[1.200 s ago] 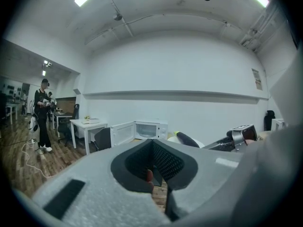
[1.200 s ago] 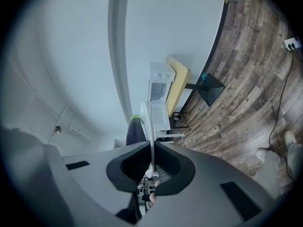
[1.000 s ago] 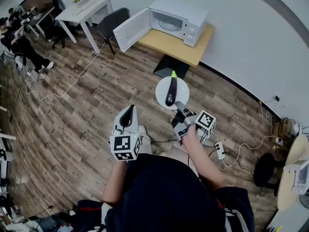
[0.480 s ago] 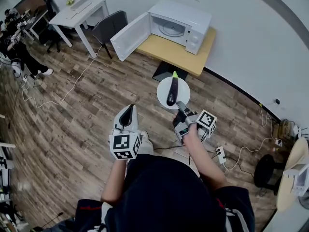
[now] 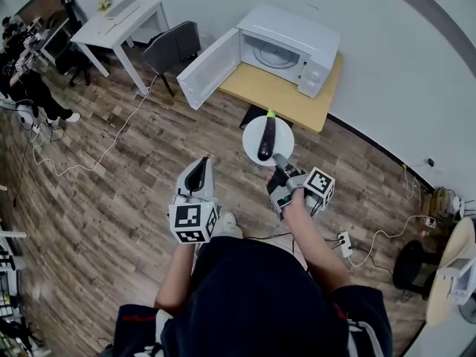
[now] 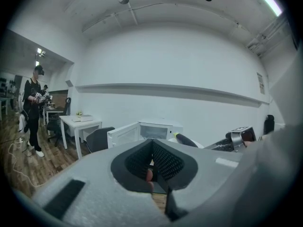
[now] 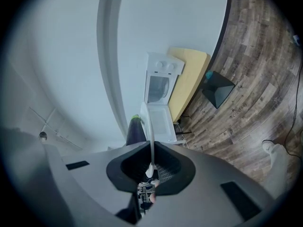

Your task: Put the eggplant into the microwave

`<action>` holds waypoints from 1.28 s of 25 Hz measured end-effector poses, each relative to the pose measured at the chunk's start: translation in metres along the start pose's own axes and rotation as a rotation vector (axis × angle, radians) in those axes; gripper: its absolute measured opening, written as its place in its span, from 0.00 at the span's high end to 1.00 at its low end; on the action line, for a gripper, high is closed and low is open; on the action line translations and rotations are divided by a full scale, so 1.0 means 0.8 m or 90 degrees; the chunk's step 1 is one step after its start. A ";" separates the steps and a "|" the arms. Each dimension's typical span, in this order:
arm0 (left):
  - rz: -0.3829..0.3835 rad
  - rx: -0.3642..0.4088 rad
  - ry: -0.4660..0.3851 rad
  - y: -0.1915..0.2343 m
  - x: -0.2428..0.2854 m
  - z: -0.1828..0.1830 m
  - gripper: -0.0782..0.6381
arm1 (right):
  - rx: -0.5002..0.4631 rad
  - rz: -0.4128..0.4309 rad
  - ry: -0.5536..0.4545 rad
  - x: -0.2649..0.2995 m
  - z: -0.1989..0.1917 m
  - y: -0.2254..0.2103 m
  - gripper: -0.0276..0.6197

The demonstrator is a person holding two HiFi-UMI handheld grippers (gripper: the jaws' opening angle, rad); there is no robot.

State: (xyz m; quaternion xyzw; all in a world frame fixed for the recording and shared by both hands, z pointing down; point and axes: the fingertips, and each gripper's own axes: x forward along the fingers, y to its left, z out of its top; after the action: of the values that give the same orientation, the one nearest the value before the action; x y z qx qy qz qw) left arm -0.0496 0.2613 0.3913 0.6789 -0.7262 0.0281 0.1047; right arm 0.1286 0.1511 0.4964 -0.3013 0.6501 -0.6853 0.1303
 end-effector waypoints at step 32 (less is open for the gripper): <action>-0.075 -0.018 0.035 0.097 0.160 -0.001 0.87 | 0.035 -0.026 -0.044 0.170 0.036 0.010 0.92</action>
State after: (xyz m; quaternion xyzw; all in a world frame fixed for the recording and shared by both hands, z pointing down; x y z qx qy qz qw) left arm -0.1337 0.1417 0.4245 0.7177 -0.6823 0.0303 0.1360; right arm 0.0370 0.0492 0.5211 -0.3342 0.6197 -0.6948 0.1469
